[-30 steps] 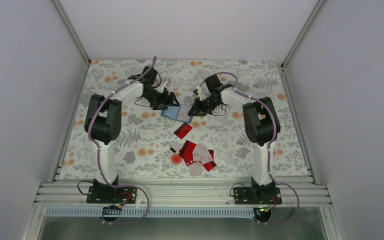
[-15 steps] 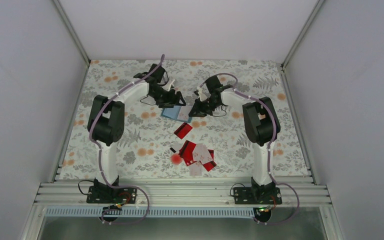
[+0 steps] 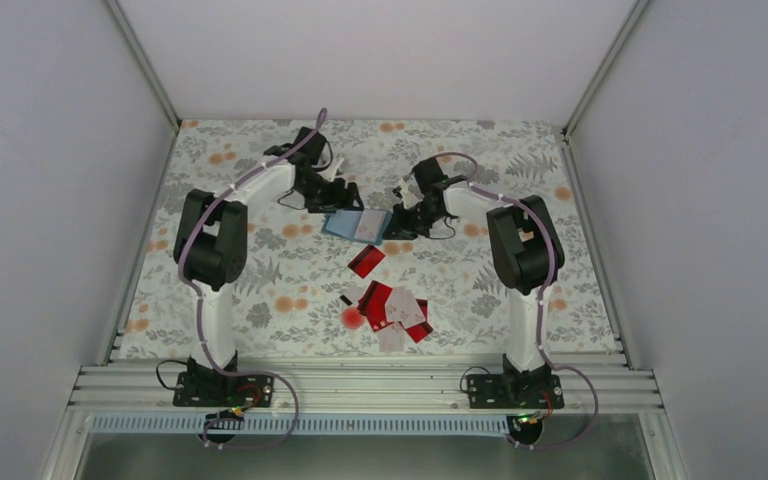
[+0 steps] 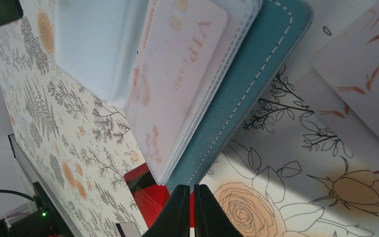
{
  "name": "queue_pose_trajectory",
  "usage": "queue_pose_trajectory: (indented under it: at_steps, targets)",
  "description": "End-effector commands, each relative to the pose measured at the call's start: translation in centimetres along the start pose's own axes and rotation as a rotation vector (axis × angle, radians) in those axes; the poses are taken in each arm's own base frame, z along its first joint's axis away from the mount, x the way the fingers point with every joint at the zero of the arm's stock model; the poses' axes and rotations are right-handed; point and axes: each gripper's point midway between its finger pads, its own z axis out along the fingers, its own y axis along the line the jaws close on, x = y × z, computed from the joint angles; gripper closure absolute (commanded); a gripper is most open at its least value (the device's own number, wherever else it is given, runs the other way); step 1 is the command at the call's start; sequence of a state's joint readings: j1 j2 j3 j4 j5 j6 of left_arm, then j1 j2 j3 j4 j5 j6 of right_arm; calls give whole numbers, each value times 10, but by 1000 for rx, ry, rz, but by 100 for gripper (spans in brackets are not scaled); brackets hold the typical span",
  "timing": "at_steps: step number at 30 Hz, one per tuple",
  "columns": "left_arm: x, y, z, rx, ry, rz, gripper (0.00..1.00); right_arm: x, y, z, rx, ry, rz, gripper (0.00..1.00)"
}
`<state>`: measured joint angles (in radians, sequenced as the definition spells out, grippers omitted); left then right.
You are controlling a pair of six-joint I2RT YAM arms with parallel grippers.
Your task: Put the credit cards into the card holder
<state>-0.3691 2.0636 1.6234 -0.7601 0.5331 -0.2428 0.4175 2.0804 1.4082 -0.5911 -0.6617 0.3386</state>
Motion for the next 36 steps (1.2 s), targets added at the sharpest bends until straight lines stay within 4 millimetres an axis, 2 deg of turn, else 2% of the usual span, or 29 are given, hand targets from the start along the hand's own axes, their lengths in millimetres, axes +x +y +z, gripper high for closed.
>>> queue_pose_trajectory:
  at_steps: [1,5,18,30,36]
  targets:
    - [5,26,-5,-27,10,5,11,-7,10,-8,-17,-35,-27,96]
    - [12,30,5,8,40,8,10,-11,11,-6,-19,-30,-27,96]
    - [10,32,21,55,70,-7,11,-13,9,-2,-16,-10,-19,96]
    - [0,11,9,94,47,5,12,-15,2,8,-15,6,-12,96]
    - [4,3,17,116,69,12,13,-16,-2,17,-26,15,-5,96]
